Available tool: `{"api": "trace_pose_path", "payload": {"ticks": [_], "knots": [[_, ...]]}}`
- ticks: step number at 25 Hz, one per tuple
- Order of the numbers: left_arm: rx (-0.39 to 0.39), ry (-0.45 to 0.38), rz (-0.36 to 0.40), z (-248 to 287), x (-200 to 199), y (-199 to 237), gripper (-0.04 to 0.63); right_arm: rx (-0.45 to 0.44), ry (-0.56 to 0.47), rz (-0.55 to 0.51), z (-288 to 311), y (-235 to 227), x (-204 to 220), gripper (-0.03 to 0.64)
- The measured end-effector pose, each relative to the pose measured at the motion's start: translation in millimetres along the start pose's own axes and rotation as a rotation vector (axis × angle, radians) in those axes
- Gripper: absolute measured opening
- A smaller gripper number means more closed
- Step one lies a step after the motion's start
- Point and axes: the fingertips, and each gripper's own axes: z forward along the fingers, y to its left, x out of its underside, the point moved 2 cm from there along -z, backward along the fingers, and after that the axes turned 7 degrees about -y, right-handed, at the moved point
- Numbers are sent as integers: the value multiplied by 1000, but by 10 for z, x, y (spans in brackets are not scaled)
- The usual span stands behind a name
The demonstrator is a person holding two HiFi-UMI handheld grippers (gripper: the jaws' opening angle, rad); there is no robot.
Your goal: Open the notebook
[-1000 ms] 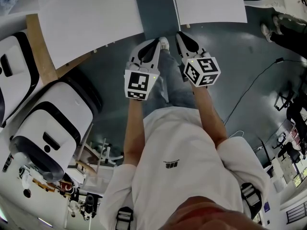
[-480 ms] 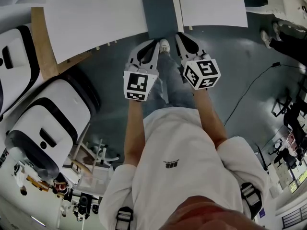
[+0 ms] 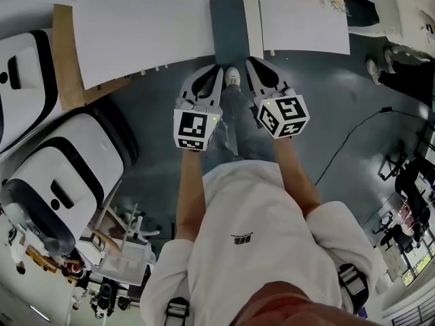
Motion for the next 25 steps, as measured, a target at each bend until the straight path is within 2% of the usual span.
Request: {"api": "trace_pose_path", "payload": {"ticks": [12, 25], "knots": [[-74, -25, -21, -201, -55, 258, 0, -98, -7, -67, 144, 398, -133, 3], [-142, -40, -41, -402, -48, 508, 0, -183, 8, -94, 345, 736, -126, 3]]}}
